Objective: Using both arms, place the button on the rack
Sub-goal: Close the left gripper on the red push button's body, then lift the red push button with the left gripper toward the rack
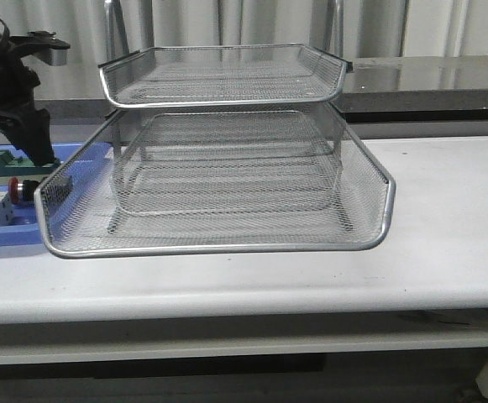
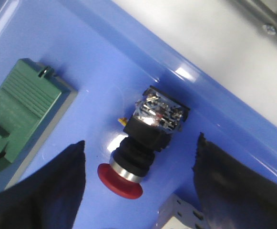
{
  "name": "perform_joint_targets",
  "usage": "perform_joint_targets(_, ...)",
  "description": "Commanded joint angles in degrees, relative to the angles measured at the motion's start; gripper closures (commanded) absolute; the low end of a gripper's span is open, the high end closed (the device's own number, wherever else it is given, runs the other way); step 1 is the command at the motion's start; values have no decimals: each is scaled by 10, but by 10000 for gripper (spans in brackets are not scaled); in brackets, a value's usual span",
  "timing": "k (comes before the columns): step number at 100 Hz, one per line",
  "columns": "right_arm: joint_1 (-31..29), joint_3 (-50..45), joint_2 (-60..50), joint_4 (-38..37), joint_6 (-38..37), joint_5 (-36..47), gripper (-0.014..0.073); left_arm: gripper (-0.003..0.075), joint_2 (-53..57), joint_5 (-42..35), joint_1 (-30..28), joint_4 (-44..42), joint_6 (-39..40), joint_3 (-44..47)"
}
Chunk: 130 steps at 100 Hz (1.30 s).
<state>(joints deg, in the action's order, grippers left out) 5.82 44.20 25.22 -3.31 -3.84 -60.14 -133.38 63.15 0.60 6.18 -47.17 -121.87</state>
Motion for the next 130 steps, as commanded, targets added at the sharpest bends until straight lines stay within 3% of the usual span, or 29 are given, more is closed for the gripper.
perform_joint_targets(1, -1, 19, 3, -7, 2, 33, 662, 258, 25, -12, 1, 7, -8, -28)
perform_joint_targets(101, -1, 19, 3, -7, 2, 33, 662, 266, -49, -18, 1, 13, -21, -47)
perform_joint_targets(109, -1, 19, 3, -7, 2, 33, 662, 322, -49, -16, 1, 13, -21, -47)
perform_joint_targets(130, -1, 19, 3, -7, 2, 33, 662, 610, -48, -11, 1, 13, -21, -65)
